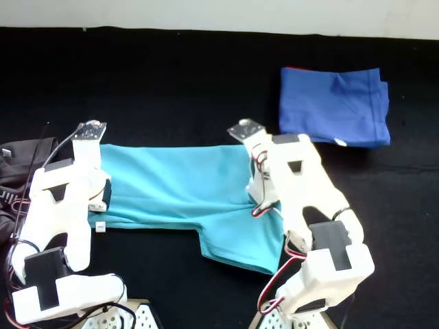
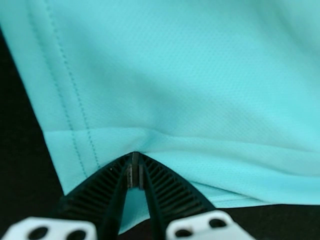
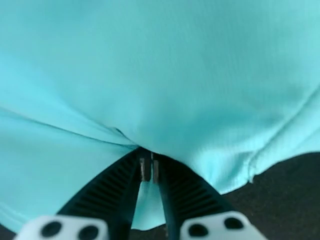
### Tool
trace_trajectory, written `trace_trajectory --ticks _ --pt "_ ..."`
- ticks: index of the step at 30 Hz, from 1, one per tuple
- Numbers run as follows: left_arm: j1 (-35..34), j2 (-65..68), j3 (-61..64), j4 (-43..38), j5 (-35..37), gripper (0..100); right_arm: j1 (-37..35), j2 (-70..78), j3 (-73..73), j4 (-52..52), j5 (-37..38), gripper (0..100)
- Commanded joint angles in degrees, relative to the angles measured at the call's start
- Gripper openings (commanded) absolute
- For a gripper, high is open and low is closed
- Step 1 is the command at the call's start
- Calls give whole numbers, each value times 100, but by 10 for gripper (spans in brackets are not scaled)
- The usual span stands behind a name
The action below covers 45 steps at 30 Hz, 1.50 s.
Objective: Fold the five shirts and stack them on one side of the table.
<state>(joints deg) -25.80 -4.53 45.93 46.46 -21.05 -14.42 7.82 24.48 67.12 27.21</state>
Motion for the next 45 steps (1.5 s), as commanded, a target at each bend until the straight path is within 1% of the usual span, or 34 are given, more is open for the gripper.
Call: trace_trajectory --ticks 1,5,8,10,12,13,14,17,22,24,29,37,41,42,43,45 --pt "-66 -4 4 -229 -53 9 22 -180 -356 365 62 24" --pt "-66 -4 4 -229 -53 9 -119 -1279 4 576 62 5" --pt "-66 -4 4 -229 -53 9 -558 -2316 708 796 53 23" --pt "-66 -4 4 -237 -53 9 -1024 -2870 1253 945 35 91" --pt "-66 -4 4 -237 -53 9 -1596 -3266 1754 980 26 187" --pt "-66 -4 4 -237 -53 9 -1895 -3398 1965 980 26 226" --pt "-66 -4 4 -237 -53 9 -2149 -3486 2141 980 18 245" --pt "-66 -4 4 -237 -53 9 -2730 -3530 2475 989 -18 240" --pt "-66 -4 4 -237 -53 9 -3407 -3521 2721 945 -229 241" --pt "-66 -4 4 -237 -53 9 -3503 -3512 2756 857 -237 241" --pt "-66 -4 4 -237 -53 9 -3486 -3389 3099 365 -229 242" --pt "-66 -4 4 -237 -53 9 -3477 -2026 3116 -48 -255 242" --pt "-66 -4 4 -237 -53 9 -3468 -1745 3116 -127 -255 238" --pt "-66 -4 4 -237 -53 8 -3468 -1727 3116 -127 -255 229" --pt "-66 -4 4 -237 -53 8 -3468 -1710 3116 -127 -255 200" --pt "-66 -4 4 -237 -53 8 -3468 -1692 3116 -171 -255 94"
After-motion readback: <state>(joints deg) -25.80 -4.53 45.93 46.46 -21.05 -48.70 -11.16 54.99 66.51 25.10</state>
